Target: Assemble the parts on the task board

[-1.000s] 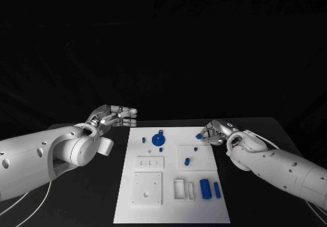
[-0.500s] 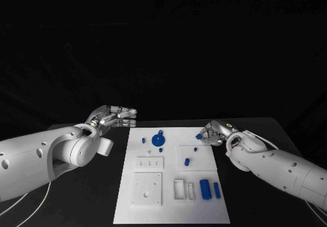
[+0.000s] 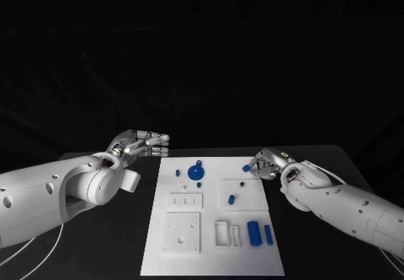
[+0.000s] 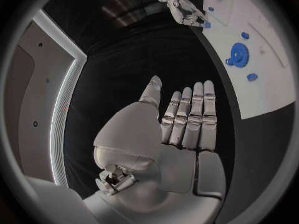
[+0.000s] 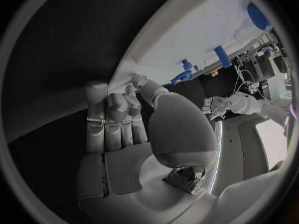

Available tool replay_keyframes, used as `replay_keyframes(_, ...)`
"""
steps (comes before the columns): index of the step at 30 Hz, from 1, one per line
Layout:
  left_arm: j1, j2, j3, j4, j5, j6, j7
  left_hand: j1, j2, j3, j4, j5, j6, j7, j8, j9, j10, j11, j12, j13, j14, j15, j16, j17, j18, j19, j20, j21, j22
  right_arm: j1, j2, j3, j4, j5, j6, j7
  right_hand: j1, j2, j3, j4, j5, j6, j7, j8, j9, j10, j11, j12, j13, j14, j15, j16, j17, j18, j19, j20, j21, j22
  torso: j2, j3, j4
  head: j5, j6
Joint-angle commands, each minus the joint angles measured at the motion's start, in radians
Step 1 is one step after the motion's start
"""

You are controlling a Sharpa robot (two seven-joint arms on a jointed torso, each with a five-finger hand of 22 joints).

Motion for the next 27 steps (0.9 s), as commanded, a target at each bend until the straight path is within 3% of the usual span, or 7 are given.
replay_keyframes(1,0.000,0.000,0.001,0.003,-0.004,0.014,0.005,0.006,0.001,0.001,-0.007,0.006,-0.007,-0.001,0.004,0.001,0.004,0.002,0.005,0.001,0.004,-0.002,0.005,0.001,-0.013,0.000,-0.001,0.004,-0.001,-0.001,-0.002,-0.001,0.004,-0.017,0.015,-0.006,-0.003,0.003,-0.006,-0.001,0.003,-0.005,0.000,0.000,-0.001,0.002,-0.005,-0.006,-0.001,0.003,-0.005,-0.004,0.001,-0.002,0.049,-0.007,-0.001,0.066,0.000,0.0001,-0.0008,0.000,0.000)
replay_keyframes(27,0.000,-0.003,0.000,0.004,-0.004,0.015,0.003,0.006,0.002,0.001,-0.007,0.006,-0.008,-0.001,0.004,0.001,0.005,0.002,0.005,0.001,0.004,-0.002,0.005,0.001,-0.013,0.000,-0.001,0.004,-0.001,-0.019,-0.016,-0.001,0.064,-0.022,0.032,-0.010,-0.012,0.019,0.026,-0.016,0.000,0.045,-0.010,0.001,0.002,0.010,-0.010,-0.001,0.003,0.004,-0.010,-0.003,0.005,-0.008,0.048,-0.011,0.006,0.069,0.000,0.0011,-0.0004,-0.002,-0.002)
